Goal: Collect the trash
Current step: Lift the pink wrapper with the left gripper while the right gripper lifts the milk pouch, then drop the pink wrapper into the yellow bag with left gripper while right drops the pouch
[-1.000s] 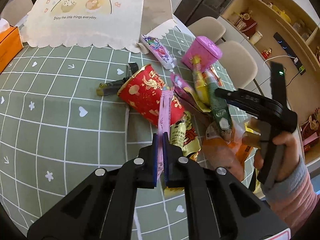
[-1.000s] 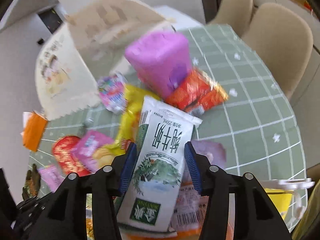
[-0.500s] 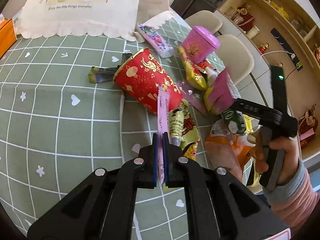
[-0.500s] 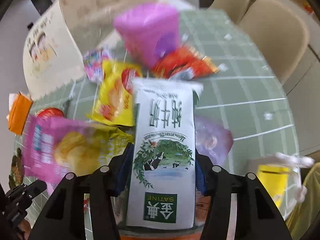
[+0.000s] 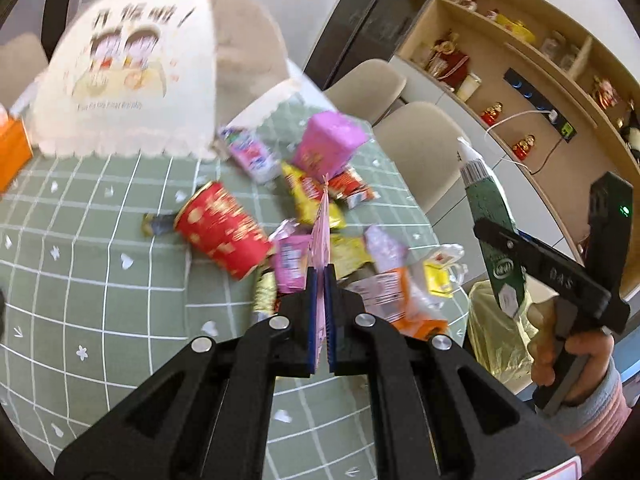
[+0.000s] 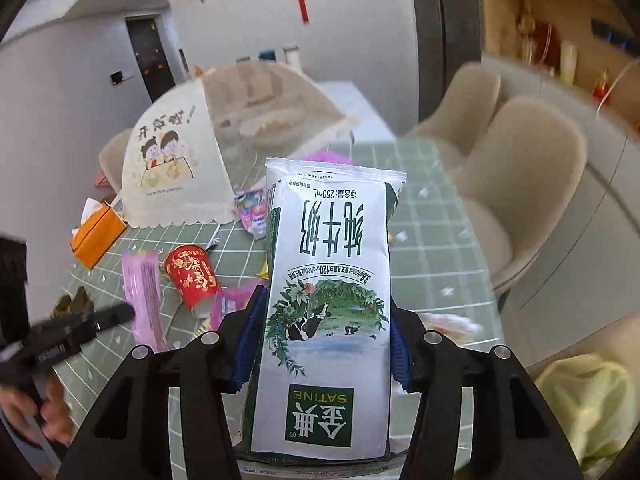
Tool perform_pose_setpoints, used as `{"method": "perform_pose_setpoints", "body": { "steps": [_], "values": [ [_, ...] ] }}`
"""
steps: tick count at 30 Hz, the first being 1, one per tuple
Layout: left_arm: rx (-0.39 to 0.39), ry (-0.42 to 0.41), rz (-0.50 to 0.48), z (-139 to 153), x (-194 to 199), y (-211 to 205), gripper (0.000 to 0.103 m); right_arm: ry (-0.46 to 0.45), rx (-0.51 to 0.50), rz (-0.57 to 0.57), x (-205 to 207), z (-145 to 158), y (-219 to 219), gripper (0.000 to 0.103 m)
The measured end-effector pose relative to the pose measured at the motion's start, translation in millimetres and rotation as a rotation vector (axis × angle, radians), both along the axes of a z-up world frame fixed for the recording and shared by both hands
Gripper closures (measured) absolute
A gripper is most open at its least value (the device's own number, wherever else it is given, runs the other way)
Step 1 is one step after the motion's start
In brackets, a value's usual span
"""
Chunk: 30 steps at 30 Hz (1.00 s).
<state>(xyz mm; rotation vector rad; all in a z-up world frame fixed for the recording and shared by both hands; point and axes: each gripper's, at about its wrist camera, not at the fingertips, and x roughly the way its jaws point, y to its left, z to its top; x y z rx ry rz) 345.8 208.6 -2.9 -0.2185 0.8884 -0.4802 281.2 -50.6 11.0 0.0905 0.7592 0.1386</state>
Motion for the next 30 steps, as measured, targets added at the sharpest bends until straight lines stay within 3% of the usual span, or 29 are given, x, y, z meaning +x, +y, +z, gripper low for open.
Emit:
{"method": "perform_pose_setpoints", "body": {
  "steps": [6,10,20,30],
  "values": [
    [0.042,-0.116,-0.044,36.7,-32.3,-46.3,0.100,-0.097,-0.039,-0.020,-48.9,20.2,-37.8,0.052],
    [0.032,-0.133,-0.081,47.8,-45.8,-75.0,0.100,-0.140,-0.040,-0.055,-81.7,30.7,-71.0,0.052],
    [-0.094,-0.089,-0.211,48.1,-81.7,-175.0,0.100,-0.215,-0.091,-0.163,-155.5,44.5,-160.5,0.052],
    [-0.176,-0.020,-0.396,18.8,-131.4,-329.5,0.100,-0.219,-0.145,-0.279,-207.0,39.4,-267.6,0.052]
  ]
}}
